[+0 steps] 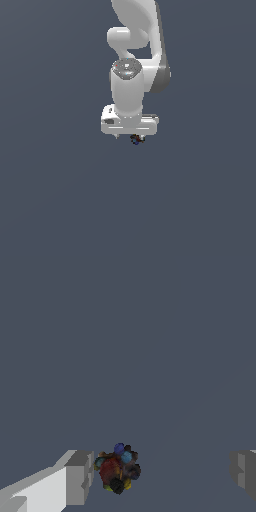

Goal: Pick up the object and move it to a goal position.

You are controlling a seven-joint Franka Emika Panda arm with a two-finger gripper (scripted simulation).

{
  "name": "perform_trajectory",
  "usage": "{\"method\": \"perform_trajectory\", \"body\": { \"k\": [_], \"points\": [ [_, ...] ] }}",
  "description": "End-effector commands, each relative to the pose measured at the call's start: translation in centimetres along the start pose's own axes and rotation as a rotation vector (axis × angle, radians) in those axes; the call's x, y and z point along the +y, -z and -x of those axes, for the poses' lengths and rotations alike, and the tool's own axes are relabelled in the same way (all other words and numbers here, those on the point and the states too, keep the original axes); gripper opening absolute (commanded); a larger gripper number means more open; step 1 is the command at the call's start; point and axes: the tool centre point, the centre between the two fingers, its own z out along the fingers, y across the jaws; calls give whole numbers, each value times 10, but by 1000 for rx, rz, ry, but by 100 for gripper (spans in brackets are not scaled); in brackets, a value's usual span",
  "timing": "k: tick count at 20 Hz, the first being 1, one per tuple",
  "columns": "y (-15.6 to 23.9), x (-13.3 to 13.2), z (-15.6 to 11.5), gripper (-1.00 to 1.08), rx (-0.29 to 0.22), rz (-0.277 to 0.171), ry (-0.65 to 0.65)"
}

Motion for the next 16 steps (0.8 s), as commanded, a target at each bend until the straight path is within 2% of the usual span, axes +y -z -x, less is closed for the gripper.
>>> {"method": "perform_trajectory", "body": {
  "k": [1, 8, 16],
  "points": [
    [-1, 0, 1, 100, -4, -7, -6],
    [-2, -1, 2, 100, -3, -5, -18],
    [-12, -7, 9, 100, -3, -4, -104]
  ]
}}
